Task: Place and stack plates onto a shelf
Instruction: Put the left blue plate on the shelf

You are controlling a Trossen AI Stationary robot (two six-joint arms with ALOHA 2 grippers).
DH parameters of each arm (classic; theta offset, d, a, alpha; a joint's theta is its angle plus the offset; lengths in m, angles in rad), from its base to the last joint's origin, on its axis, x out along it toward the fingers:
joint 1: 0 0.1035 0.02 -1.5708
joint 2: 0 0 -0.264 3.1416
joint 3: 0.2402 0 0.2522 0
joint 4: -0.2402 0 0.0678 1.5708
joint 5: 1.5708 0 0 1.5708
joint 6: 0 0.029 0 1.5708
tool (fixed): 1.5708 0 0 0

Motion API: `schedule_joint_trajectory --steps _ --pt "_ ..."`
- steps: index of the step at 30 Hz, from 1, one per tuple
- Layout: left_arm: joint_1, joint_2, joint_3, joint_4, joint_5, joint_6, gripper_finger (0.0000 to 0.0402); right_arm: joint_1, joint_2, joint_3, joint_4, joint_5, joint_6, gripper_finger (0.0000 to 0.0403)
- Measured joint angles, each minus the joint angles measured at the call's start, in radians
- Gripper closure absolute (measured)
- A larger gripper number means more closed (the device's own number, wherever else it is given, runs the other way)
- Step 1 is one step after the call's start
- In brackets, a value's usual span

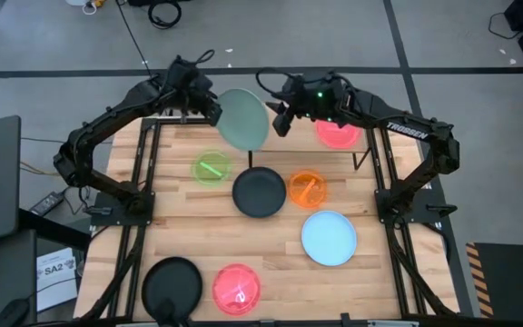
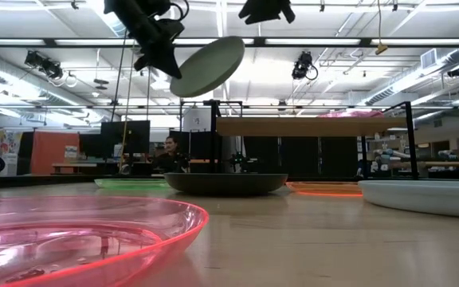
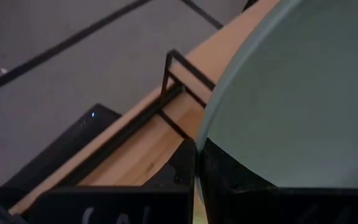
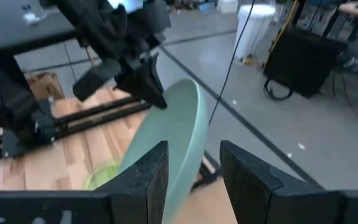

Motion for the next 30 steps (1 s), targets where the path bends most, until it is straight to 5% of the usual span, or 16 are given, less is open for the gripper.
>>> schedule_joint_trajectory --steps 13,30 --pt "-0.001 0.0 0.0 0.222 -0.001 -0.014 0.0389 -0.005 0.001 0.0 0.018 0.028 -0.044 0.0254" --pt "-0.002 0.0 0.0 0.246 0.0 -0.039 0.0389 -0.017 0.001 0.0 0.017 0.244 -0.043 0.0284"
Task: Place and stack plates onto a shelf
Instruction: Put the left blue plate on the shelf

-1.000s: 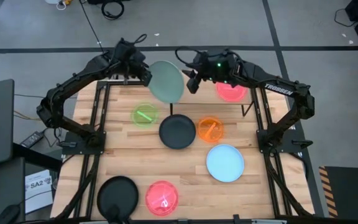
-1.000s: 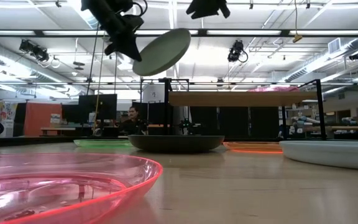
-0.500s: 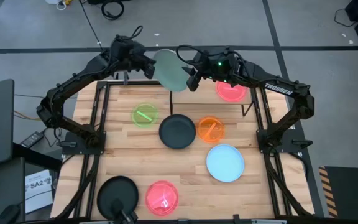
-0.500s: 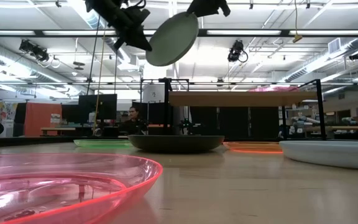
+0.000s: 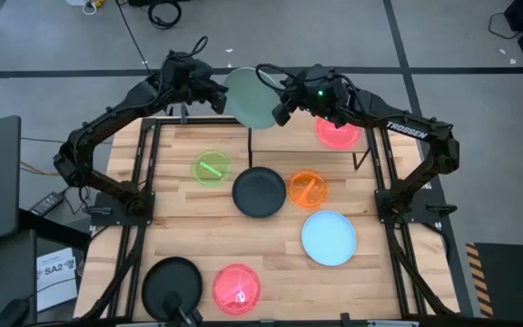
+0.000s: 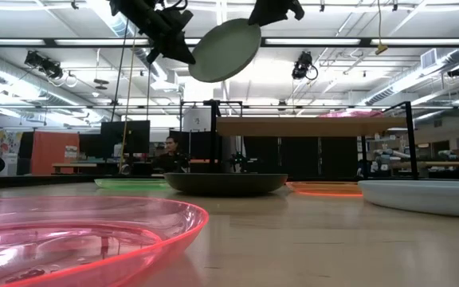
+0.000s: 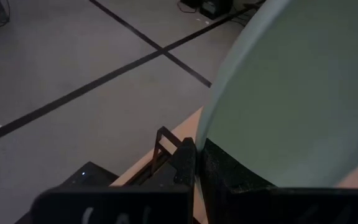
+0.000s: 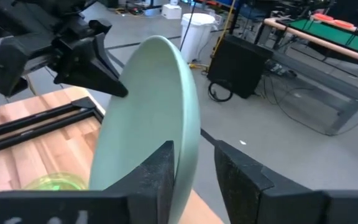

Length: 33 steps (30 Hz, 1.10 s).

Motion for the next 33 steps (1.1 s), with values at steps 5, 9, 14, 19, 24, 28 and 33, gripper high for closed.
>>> schedule_joint_trajectory --steps 5,9,14,19,24,28,33 --pt "-0.017 0.0 0.0 0.004 -0.005 0.0 0.0388 -0.017 0.0 0.0 -0.001 0.001 0.0 0.0321" --pt "-0.034 0.0 0.0 0.018 -0.009 0.0 0.0388 -0.028 0.0 0.0 -0.001 0.009 0.0 0.0353" --pt "-0.044 0.0 0.0 0.02 -0.008 -0.001 0.0386 -0.034 0.0 0.0 -0.005 0.025 -0.009 0.0386" --pt "-0.045 0.0 0.0 0.021 0.001 0.003 0.0371 -0.035 0.0 0.0 -0.004 0.025 -0.022 0.0387" --pt "-0.046 0.0 0.0 0.022 0.005 0.013 0.0361 -0.036 0.0 0.0 -0.003 0.026 -0.023 0.0387" --pt "-0.046 0.0 0.0 0.024 0.003 0.011 0.036 -0.048 0.0 0.0 -0.005 0.026 -0.027 0.0387" --pt "-0.046 0.0 0.0 0.028 0.004 0.012 0.0358 -0.073 0.0 0.0 -0.031 0.028 -0.026 0.0387"
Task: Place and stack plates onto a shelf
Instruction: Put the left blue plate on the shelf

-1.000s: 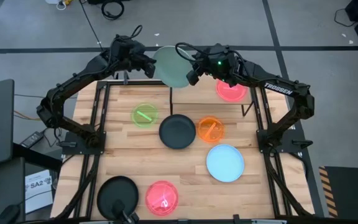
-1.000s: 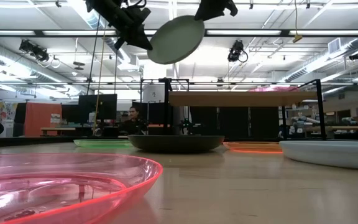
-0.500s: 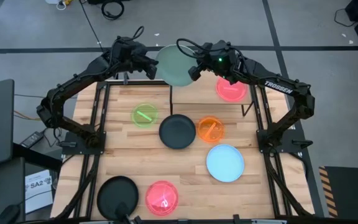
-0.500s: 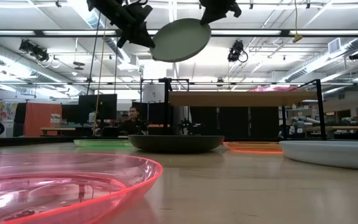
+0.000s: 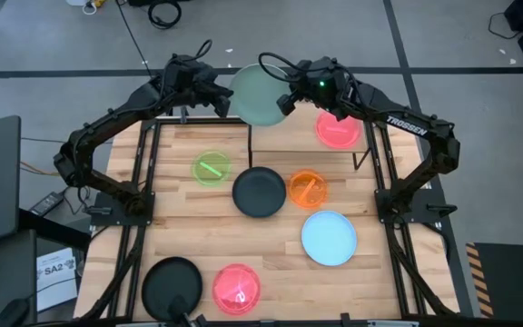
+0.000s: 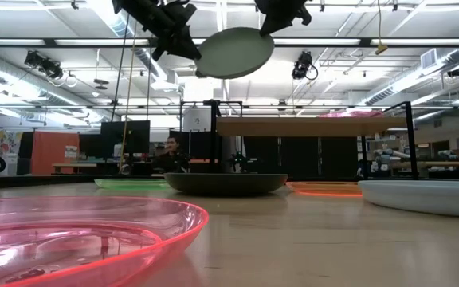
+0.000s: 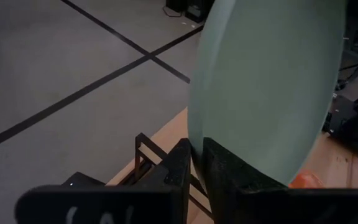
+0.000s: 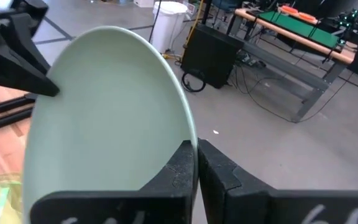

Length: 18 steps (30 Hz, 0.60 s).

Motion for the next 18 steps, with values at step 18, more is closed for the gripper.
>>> schedule_joint_trajectory --steps 18 --pt "0.001 0.0 0.0 -0.008 -0.013 0.04 0.0277 -0.087 0.0 0.0 -0.09 0.0 0.029 0.0389"
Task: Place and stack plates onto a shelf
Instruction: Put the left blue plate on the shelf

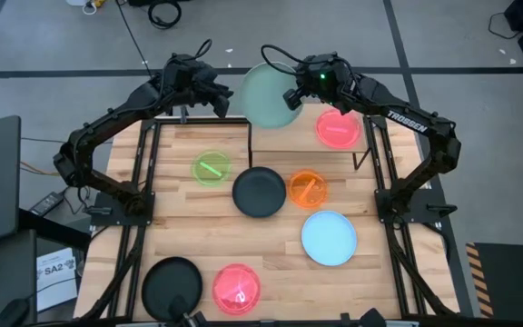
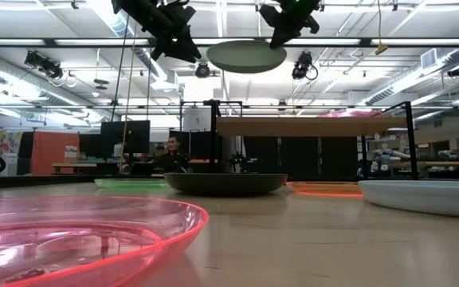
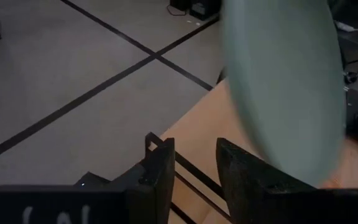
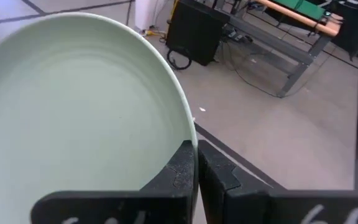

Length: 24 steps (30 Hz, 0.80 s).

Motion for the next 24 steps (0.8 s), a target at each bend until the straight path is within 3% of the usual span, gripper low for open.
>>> schedule_joint_trajectory --steps 5,15,24 --pt "-0.001 0.0 0.0 -0.003 0.003 -0.003 0.0276 -0.034 -0.001 0.0 -0.067 -0.013 0.0 0.0389" --pt "-0.001 0.0 0.0 -0.002 0.005 -0.006 0.0276 -0.128 0.001 0.0 -0.213 -0.177 0.068 0.0389" --pt "-0.001 0.0 0.0 -0.002 0.005 -0.009 0.0276 -0.164 0.003 -0.09 -0.176 -0.262 0.085 0.0389"
